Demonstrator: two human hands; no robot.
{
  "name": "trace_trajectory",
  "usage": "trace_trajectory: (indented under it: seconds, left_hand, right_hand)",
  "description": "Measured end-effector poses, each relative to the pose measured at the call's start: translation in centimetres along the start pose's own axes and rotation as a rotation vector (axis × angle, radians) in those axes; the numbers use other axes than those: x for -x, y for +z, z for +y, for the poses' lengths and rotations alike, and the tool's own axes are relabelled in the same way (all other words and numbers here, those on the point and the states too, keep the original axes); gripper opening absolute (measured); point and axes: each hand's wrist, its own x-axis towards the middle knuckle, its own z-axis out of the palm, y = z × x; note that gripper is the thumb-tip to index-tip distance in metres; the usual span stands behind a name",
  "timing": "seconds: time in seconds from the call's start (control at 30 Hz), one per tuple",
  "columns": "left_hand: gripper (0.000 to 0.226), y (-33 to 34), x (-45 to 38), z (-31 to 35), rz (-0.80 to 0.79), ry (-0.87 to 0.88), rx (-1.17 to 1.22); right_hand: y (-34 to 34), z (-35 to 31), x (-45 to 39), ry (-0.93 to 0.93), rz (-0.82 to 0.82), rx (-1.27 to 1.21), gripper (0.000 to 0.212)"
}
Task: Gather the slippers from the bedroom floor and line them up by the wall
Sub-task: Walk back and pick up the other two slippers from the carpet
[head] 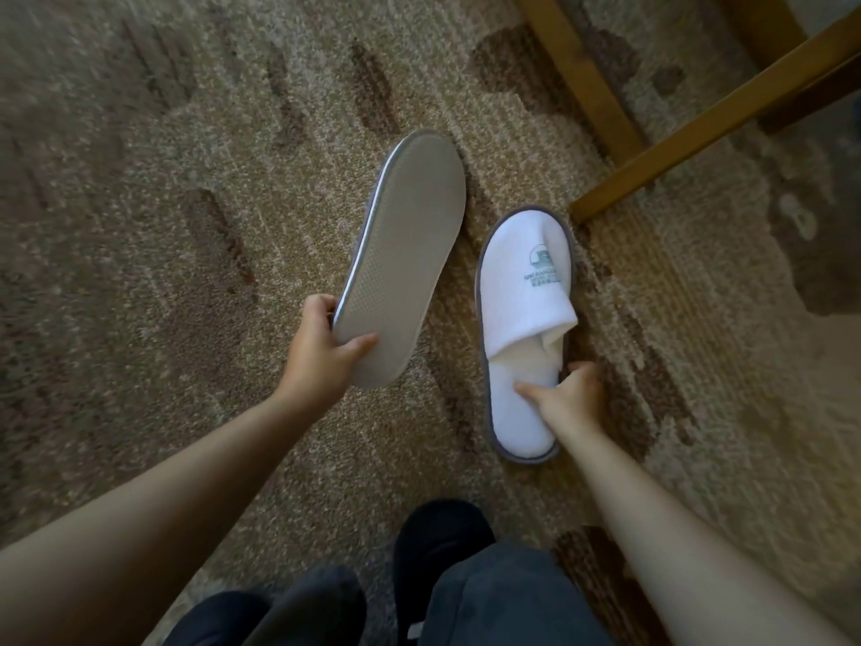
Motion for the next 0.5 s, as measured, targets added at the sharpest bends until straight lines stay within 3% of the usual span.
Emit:
trace_trajectory:
  seconds: [0.23,0.5]
  left_hand:
    - [0.033,-1.5,1.5,2.5,0.066,0.022,0.041]
    - [0.03,-11.6,12.9,17.0,0.205,-0.003,0.015]
  right_hand:
    - [-1.8,-3.7,2.2,-0.244,0.026,-0.203,0.047]
    - [-14.3,-15.5,16.5,-0.471,-0.166,-0.338,0.039]
